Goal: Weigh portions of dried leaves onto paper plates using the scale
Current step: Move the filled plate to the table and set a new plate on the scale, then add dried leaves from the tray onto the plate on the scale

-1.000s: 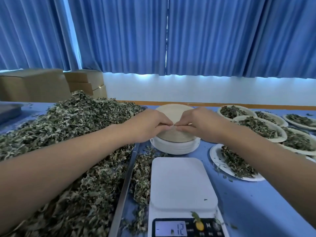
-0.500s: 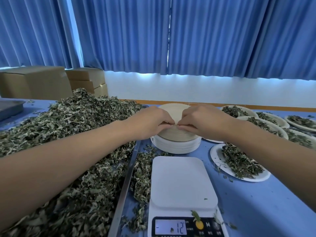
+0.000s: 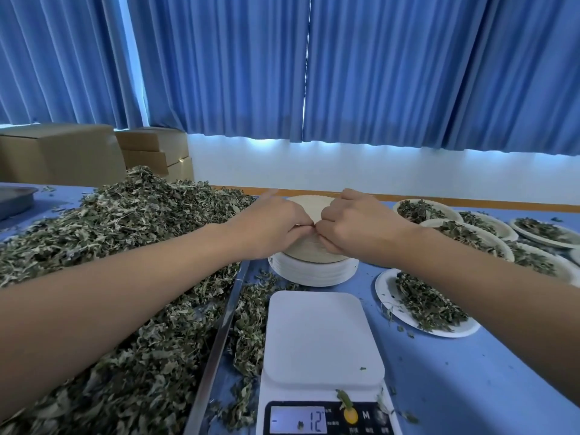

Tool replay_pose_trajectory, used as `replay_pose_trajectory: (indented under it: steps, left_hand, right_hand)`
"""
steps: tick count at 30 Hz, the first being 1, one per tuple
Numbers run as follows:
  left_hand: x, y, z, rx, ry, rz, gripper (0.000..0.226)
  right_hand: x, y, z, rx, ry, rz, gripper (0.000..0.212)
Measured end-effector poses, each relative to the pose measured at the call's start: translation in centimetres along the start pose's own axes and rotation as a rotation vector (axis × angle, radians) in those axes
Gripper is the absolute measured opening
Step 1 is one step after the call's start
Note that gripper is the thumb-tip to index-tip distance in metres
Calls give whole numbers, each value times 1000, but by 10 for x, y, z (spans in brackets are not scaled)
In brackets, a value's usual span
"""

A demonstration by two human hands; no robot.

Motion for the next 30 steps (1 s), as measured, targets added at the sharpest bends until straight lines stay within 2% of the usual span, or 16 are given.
replay_pose_trajectory:
  steps: [5,11,17,22,26,28,30]
  left_hand:
    - [0,19,1,31,63,-83,30]
    - [3,37,4,41,32,-110,25]
    - [19,46,22,50,-14,-212,34]
    - [54,37,62,31,-135,-145,31]
    - [84,15,101,55,-227,-142,29]
    - [102,4,123,125,-301,-142,20]
    - [115,-8,139,106,-327,-147,19]
  right_hand:
    - [15,21,1,153,-24,-37,34]
    - [24,32,3,125,-21,-90,27]
    - [19,47,15,99,-40,-173,35]
    - [-12,60,47,108,13,-320,20]
    - [-39,60,92,233,-62,-482,32]
    - [-46,55,115,326,-166,-565,37]
    - [-46,46,136,396,-311,-655,39]
Point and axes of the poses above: each hand's wrist, its own z-axis away from the middle knuckle, its own y-axis out of the back of the hand, x = y × z, the point moved 7 cm from there along -z, towards the middle knuckle, and after that the axes turned 10 degrees about -x, right-handed, at the moved point
